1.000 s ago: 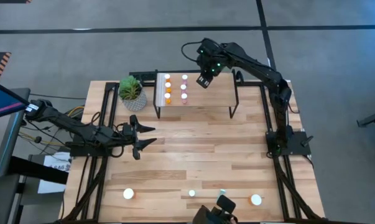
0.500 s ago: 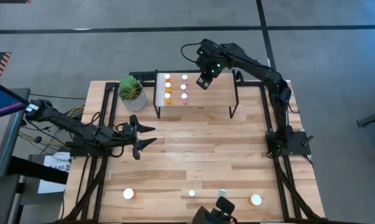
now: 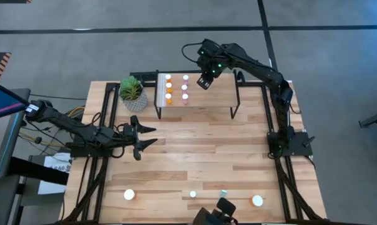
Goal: Pick and place medicine bottles onto shelf by color
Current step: Put the top green pill bottle on the shelf
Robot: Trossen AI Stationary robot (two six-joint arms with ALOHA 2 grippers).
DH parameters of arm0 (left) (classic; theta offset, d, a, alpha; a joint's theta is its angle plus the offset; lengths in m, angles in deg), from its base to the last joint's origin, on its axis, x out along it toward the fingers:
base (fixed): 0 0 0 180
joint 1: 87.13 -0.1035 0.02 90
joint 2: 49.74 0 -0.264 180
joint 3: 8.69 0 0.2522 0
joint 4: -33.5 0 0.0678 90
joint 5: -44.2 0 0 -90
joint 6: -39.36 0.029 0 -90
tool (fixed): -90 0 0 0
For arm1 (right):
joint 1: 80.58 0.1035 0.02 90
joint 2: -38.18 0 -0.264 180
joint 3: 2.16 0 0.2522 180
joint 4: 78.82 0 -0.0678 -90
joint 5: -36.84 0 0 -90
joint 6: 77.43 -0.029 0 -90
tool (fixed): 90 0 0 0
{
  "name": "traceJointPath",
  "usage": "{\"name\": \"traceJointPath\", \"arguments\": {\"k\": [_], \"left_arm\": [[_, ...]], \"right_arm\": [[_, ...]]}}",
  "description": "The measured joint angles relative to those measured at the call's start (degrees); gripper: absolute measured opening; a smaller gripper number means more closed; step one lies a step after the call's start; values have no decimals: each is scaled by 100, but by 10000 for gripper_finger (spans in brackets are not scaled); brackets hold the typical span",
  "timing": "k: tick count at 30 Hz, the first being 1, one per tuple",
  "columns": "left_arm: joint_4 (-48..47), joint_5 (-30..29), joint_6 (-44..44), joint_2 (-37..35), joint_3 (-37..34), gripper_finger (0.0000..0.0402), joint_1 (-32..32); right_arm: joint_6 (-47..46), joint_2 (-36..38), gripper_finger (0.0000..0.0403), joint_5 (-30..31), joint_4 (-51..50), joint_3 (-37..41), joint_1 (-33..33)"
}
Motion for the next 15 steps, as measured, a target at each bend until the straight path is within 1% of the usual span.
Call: {"name": "traceJointPath", "arguments": {"k": [15], "left_arm": [[33,44,-15,0,0,208,2]], "right_arm": [[-24,0,157,-11,-2,2,42]]}}
